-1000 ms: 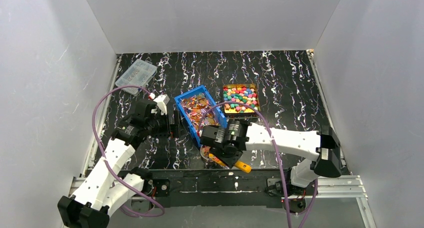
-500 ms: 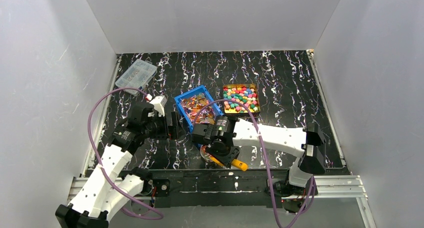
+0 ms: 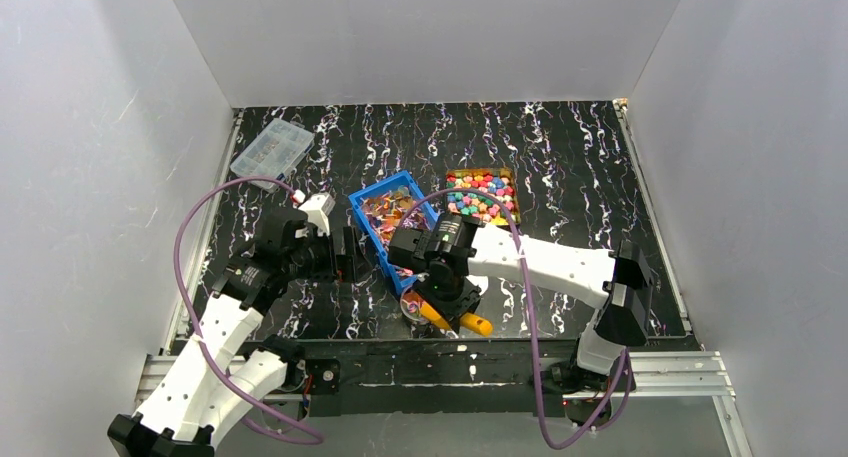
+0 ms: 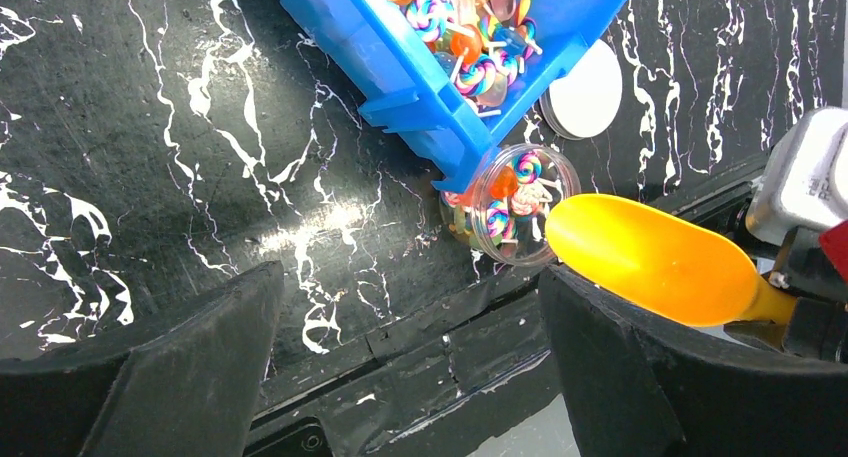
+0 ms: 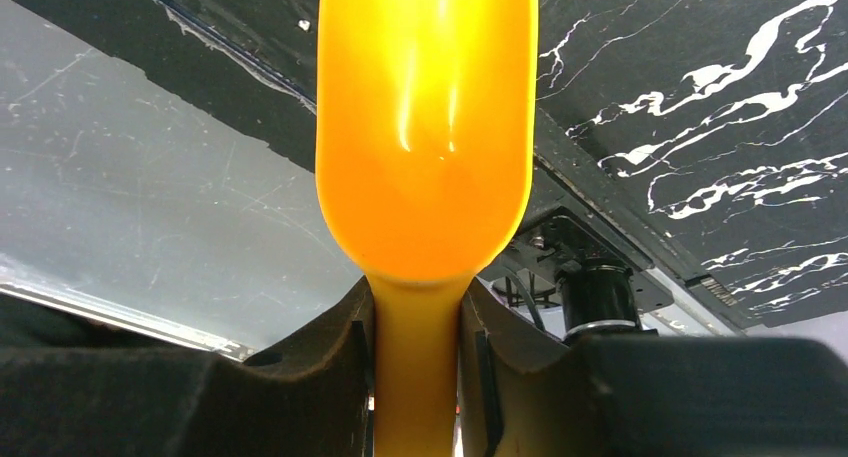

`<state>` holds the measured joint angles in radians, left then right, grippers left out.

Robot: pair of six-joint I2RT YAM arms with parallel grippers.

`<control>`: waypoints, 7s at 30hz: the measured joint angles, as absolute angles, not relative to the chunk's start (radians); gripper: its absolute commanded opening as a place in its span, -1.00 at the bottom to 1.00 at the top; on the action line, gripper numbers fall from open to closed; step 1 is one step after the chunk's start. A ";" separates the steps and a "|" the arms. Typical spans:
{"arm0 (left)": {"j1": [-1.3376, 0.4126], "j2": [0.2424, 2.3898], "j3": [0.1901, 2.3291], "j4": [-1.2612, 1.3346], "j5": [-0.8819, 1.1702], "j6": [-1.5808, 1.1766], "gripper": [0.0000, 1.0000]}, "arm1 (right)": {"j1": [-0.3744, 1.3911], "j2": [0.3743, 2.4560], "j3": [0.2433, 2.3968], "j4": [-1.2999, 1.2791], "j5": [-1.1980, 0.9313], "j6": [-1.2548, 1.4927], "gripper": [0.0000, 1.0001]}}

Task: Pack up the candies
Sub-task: Place the fake candies in the packing bottle, then move the storage box to the center of the board.

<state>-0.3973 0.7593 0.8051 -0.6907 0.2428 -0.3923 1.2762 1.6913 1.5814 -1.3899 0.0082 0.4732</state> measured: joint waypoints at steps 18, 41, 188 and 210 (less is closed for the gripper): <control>-0.410 0.756 0.793 -0.693 0.242 -0.392 0.97 | 1.173 1.565 1.581 -1.355 -0.061 0.504 -0.97; -0.414 0.909 0.809 -0.693 0.250 -0.404 0.97 | 1.122 1.396 1.567 -1.214 0.461 0.349 -0.97; -0.698 1.888 1.639 -0.696 0.017 -0.715 0.31 | 0.785 1.079 1.114 -0.904 0.383 0.241 -0.97; -0.697 2.256 1.978 -0.773 -0.097 -0.711 -0.61 | 0.785 1.025 1.082 -0.897 0.336 0.263 -0.97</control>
<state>-0.6971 2.2562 1.9778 -0.7727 -0.0967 -0.7109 0.7853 1.0248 1.0824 -0.8974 0.3363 0.2634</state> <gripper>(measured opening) 0.264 0.368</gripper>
